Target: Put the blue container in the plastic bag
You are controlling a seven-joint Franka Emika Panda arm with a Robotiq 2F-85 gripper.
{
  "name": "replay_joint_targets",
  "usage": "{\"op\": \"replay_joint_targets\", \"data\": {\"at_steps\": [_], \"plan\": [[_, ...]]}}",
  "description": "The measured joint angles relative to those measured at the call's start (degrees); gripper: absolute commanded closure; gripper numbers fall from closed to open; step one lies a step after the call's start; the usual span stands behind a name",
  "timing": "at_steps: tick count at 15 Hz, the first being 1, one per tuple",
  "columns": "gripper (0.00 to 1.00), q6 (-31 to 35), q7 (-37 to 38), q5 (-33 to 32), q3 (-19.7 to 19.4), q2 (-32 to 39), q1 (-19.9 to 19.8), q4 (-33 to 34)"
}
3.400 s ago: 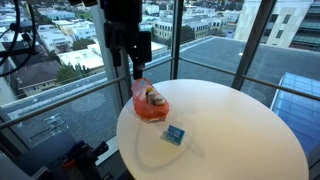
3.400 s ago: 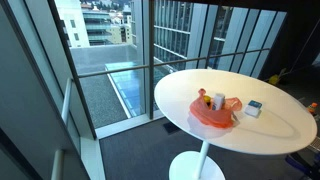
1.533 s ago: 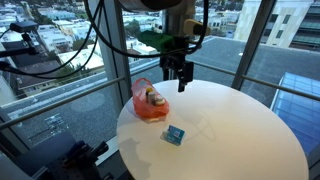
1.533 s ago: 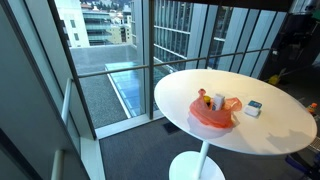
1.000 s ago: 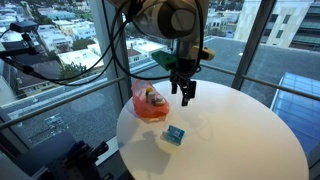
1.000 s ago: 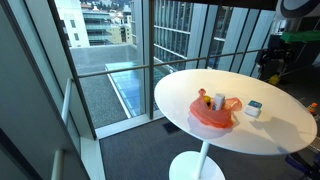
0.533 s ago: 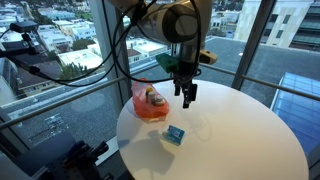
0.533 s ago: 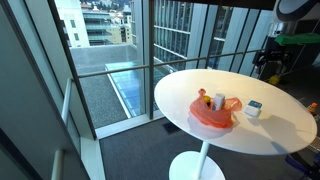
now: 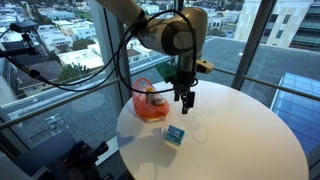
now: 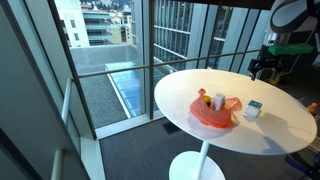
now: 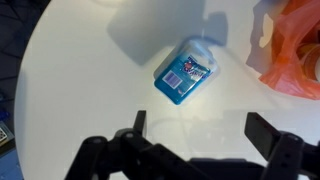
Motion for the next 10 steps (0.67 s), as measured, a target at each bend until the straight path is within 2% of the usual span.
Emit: {"op": "replay_joint_targets", "data": {"at_steps": [5, 10], "plan": [[0.0, 7.8, 2.1, 1.0, 0.1, 3.4, 0.4, -3.0], [0.0, 9.3, 4.9, 2.4, 0.0, 4.6, 0.4, -5.5]]}}
